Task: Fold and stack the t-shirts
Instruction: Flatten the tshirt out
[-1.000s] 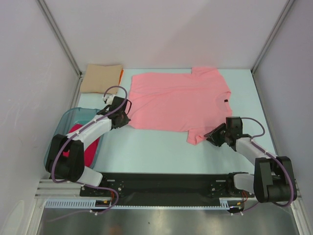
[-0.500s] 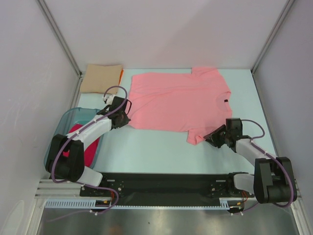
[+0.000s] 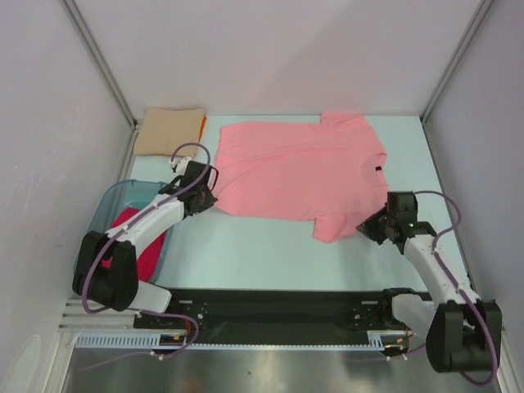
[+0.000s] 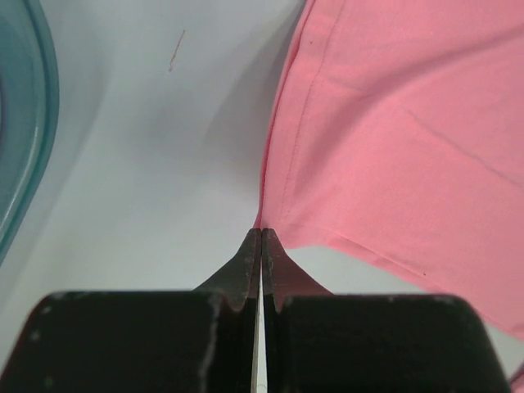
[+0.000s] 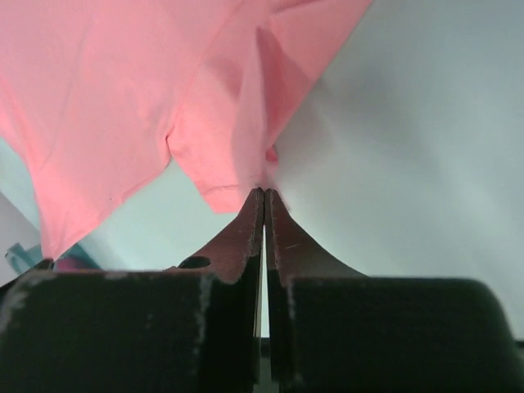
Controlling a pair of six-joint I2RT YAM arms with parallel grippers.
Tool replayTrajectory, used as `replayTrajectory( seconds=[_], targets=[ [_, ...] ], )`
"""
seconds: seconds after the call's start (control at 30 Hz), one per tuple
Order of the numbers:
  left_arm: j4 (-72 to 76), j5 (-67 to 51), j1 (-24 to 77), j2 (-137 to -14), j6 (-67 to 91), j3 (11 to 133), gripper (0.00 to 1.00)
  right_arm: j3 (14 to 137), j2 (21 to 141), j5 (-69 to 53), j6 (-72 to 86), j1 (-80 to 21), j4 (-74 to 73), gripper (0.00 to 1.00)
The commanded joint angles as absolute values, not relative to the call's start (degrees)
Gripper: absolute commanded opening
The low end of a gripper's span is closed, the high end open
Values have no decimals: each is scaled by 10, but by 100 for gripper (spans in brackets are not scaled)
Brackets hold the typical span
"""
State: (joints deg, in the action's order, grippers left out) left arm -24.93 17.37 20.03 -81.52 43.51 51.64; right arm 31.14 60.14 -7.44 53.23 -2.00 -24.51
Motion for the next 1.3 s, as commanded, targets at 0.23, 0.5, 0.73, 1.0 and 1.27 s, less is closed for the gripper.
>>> replayTrajectory(
  seconds=[0.23, 0.5, 0.73, 1.0, 1.27],
  targets=[
    [-288, 171, 198, -700, 447, 476, 0, 414, 437, 87, 490, -4, -525, 0],
    [-313, 168, 188, -620, 461, 423, 0, 472, 359, 112, 472, 40, -629, 0],
    [-325, 160, 186, -599, 468, 403, 0, 526, 301, 133, 470, 41, -709, 0],
    [-327, 156, 185, -589, 466, 388, 0, 496, 273, 81, 451, 41, -737, 0],
    [-323, 155, 185, -632, 453, 408, 0, 440, 351, 11, 398, 41, -611, 0]
  ],
)
